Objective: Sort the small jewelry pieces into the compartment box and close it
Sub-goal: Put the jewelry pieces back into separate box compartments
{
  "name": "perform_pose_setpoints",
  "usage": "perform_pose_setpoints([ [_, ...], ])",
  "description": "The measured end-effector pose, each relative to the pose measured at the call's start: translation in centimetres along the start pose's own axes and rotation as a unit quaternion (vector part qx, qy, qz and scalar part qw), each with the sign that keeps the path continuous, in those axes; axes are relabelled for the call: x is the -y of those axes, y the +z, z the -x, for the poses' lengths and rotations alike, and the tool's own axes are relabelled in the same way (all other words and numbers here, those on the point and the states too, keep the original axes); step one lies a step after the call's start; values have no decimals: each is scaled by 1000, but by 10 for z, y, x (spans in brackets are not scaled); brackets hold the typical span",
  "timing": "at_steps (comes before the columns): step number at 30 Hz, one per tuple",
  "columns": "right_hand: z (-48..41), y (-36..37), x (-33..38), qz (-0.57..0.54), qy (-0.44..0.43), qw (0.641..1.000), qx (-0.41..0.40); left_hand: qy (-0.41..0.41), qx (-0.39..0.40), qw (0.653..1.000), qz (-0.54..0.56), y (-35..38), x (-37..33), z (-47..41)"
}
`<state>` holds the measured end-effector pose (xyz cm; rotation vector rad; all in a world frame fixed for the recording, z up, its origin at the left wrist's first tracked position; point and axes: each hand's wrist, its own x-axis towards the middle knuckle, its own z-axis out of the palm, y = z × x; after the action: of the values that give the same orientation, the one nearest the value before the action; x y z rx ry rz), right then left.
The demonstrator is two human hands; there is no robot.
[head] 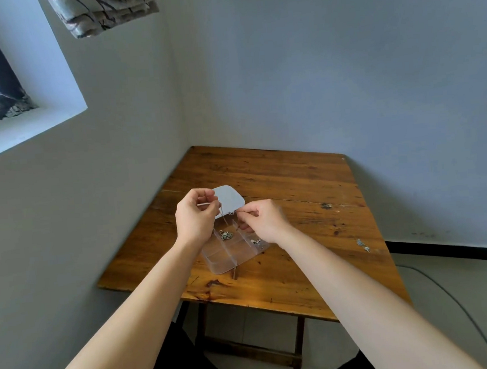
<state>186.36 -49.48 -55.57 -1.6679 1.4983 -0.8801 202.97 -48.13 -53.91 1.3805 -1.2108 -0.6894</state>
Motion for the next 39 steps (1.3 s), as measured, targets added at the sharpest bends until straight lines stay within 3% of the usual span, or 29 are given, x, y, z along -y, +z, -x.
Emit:
perform_pose_setpoints([
  [6, 2, 11, -18, 136, 52, 985, 96, -36, 36, 998, -29, 10, 24, 9],
  [13, 9, -4, -43, 79, 81, 992, -56, -6, 127, 981, -148, 31, 49, 14],
  [19, 23, -6, -72, 65, 117, 990, -49, 27, 214, 933, -287, 37, 67, 17],
  [24, 28, -2, -76, 55, 105, 992, -48, 46, 212, 926, -310, 36, 71, 20],
  [33, 43, -32, -100, 114, 103, 983, -104, 241, 183, 882, -360, 72, 50, 38],
  [39, 58, -88, -142, 292, 203, 914, -196, 310, 275, 829, -376, 129, 47, 70],
])
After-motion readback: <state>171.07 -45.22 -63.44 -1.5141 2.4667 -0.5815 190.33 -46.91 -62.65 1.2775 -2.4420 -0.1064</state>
